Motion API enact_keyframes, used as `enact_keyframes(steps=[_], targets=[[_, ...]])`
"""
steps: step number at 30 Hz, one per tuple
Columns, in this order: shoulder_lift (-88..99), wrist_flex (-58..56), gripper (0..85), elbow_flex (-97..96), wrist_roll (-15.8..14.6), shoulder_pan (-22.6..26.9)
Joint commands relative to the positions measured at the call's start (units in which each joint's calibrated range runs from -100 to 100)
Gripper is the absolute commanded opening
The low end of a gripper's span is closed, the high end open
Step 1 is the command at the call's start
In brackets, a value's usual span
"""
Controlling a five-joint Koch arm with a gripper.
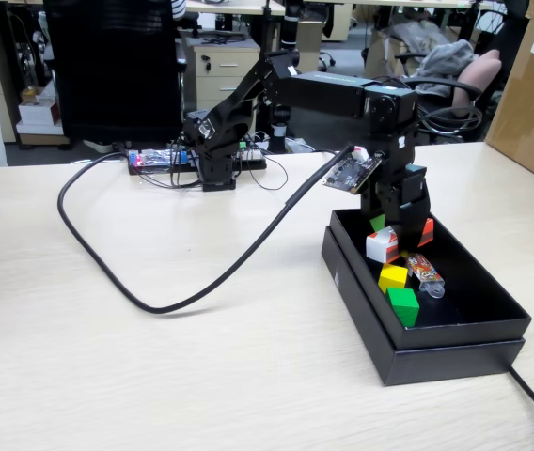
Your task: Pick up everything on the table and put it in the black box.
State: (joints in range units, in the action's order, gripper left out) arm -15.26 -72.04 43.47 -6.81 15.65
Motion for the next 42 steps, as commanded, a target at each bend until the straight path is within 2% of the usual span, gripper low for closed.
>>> enact_keyframes(steps=[1, 5, 12, 16, 29, 33, 42], targets=[[2.0, 2.3, 32.4, 1.9, 1.1, 0.4], [2.9, 2.3, 36.0, 2.1, 1.1, 0.4], [9.9, 2.3, 36.2, 2.7, 1.0, -0.2], [14.1, 2.3, 39.1, 2.7, 1.1, -1.4], [16.5, 2.4, 41.8, 1.7, 4.2, -9.5], [16.8, 6.7, 41.8, -1.1, 5.5, -12.8], [19.3, 15.1, 44.0, -11.6, 7.8, -17.1]])
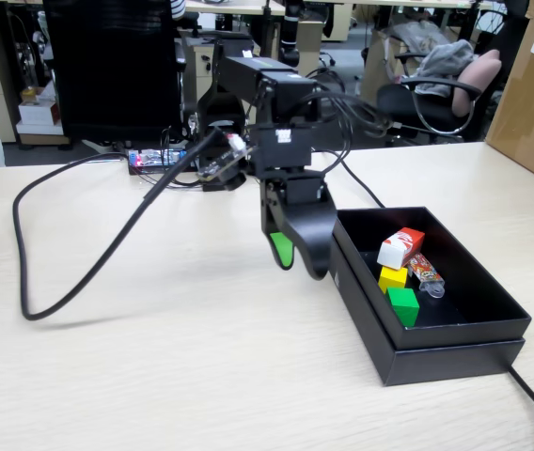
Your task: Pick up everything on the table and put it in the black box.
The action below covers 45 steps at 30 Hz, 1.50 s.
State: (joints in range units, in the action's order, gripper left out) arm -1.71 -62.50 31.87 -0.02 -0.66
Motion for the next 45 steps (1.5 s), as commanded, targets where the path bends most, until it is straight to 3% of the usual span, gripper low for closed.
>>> enact_keyframes(steps=[1, 27, 34, 45], targets=[[6.1, 6.5, 44.0, -1.3, 1.1, -1.0], [33.0, 33.9, 44.0, -47.6, 2.3, -0.4], [44.2, 48.5, 44.0, -64.8, 3.4, -0.4], [56.6, 61.7, 44.1, -83.3, 3.8, -0.5]])
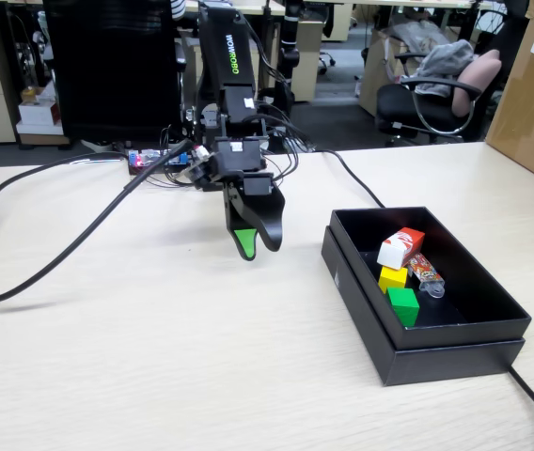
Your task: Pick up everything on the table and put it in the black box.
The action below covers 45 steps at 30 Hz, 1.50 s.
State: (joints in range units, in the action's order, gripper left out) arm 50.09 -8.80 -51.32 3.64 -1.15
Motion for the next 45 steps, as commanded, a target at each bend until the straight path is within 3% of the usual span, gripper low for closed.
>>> enact_keyframes(steps=[1, 19, 45], targets=[[5.5, 9.6, 44.3, -1.6, 0.1, 0.0], [10.0, 22.8, 48.5, -18.2, -0.3, 0.0], [8.9, 29.9, 49.6, -31.1, -1.6, 0.2]])
